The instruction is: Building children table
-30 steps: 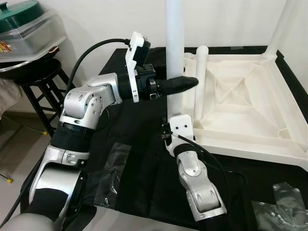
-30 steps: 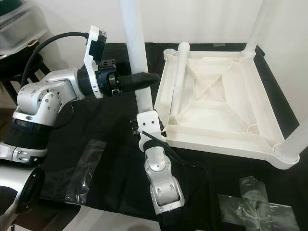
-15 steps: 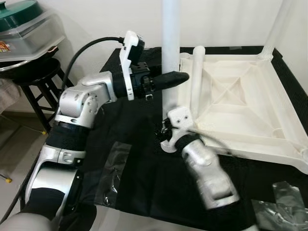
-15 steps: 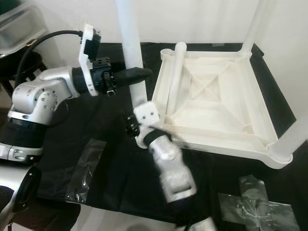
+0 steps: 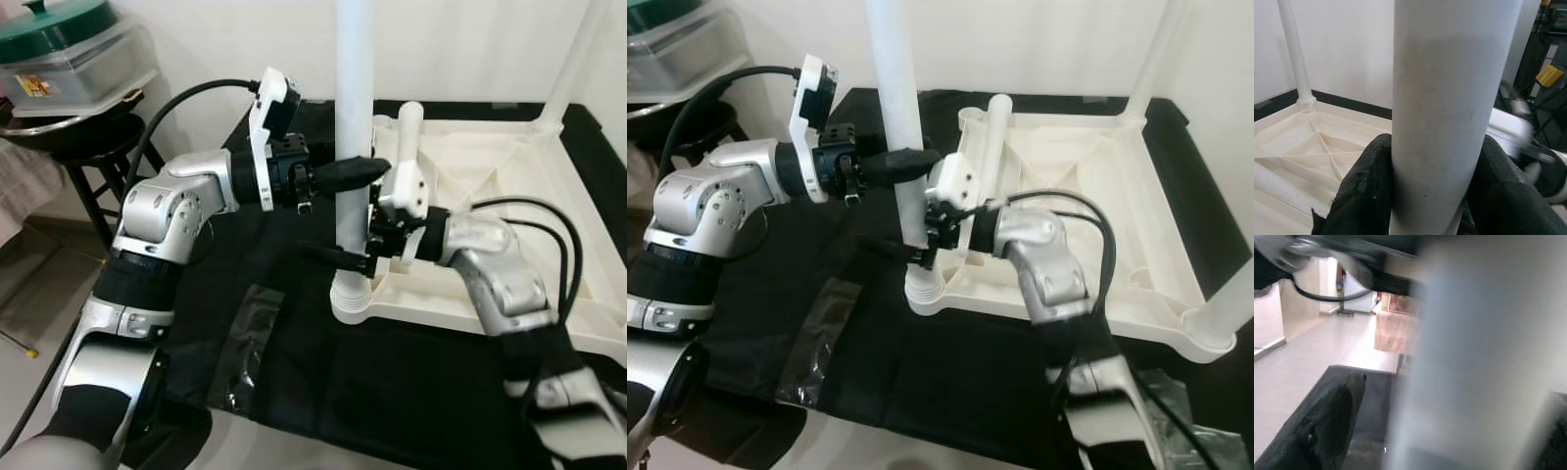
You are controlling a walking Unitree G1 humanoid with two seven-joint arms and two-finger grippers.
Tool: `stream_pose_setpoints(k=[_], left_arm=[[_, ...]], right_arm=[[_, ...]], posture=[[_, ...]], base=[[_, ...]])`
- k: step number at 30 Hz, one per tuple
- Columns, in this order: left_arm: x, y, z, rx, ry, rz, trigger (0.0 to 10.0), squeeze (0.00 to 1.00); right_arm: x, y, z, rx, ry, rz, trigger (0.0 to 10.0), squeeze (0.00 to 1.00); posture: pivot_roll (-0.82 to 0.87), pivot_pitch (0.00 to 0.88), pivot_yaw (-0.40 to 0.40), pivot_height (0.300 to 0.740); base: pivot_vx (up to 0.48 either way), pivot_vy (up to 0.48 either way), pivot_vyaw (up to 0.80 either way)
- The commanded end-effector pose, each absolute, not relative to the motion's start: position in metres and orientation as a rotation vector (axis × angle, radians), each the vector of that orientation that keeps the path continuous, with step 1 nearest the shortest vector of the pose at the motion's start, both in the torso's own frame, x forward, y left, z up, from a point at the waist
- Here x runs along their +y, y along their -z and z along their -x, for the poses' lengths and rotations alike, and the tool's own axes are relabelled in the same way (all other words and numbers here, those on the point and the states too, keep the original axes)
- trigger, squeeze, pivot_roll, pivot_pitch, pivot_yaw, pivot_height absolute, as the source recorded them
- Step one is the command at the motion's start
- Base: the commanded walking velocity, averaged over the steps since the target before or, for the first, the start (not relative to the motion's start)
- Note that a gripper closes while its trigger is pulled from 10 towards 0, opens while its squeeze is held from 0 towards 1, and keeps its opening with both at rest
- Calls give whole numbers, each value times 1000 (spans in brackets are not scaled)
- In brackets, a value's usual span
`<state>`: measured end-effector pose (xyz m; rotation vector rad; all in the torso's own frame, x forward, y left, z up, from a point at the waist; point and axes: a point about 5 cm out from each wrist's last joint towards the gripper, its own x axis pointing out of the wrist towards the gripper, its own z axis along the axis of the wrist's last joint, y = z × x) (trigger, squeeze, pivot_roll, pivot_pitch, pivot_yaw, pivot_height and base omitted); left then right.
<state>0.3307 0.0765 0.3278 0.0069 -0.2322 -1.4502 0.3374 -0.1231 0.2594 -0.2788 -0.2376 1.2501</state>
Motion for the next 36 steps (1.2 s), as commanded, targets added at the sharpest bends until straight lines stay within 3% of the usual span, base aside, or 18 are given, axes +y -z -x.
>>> stream_pose_setpoints(k=[1,2,3,17,18,19,20,21,27,29,30,31,32,33,34,36], left_arm=[[66,-333,-317,-266,1584,-18,0,0],[66,-333,-317,-266,1584,-18,0,0],[67,-334,-317,-266,1585,-17,0,0],[69,-334,-316,-272,1587,-17,0,0],[69,-335,-315,-278,1593,-11,0,98],[69,-334,-315,-281,1595,-7,4863,1000],[69,-334,-315,-281,1595,-7,4863,1000],[70,-334,-316,-286,1587,0,10000,1000],[78,-334,-322,-297,1481,29,10000,1000],[110,-333,-335,-326,1233,88,10000,1000],[110,-333,-335,-326,1233,88,10000,1000],[122,-332,-339,-334,1148,111,10000,1000],[141,-322,-344,-329,999,133,10000,0],[141,-322,-344,-329,999,133,10000,0],[161,-306,-349,-306,839,129,10000,0],[161,-306,-349,-306,839,129,10000,0]], right_arm=[[-123,-251,-342,-183,-1302,241,3961,0],[-123,-251,-342,-183,-1302,241,3961,0],[-124,-250,-344,-177,-1313,230,235,0],[-123,-232,-348,-144,-1358,145,0,0],[-123,-232,-349,-147,-1351,145,0,0],[-124,-232,-350,-151,-1342,142,0,0],[-124,-232,-350,-151,-1342,142,0,0],[-125,-230,-350,-155,-1323,145,0,0],[-130,-220,-348,-131,-1203,155,0,0],[-117,-193,-334,-78,-847,70,0,0],[-117,-193,-334,-78,-847,70,0,0],[-114,-185,-327,-58,-681,31,0,0],[-99,-165,-304,-9,-543,-25,0,0],[-99,-165,-304,-9,-543,-25,0,0],[-86,-152,-286,20,-460,-59,0,0],[-86,-152,-286,20,-460,-59,0,0]], posture=[[4,53,72,740],[4,53,72,740],[4,53,72,740],[15,51,69,740],[12,49,69,740],[7,46,69,740],[7,46,69,740],[0,44,68,740],[-10,44,59,740],[-18,50,42,740],[-18,50,42,740],[-18,49,39,740],[-4,57,41,740],[-4,57,41,740],[-9,63,50,740],[-9,63,50,740]], base=[[0,0,0],[0,0,0],[0,0,0],[0,0,0],[0,0,0],[0,0,0],[0,0,0],[0,0,0],[0,0,0],[0,0,0],[0,0,0],[0,0,0],[0,0,0],[0,0,0],[0,0,0],[0,0,0]])
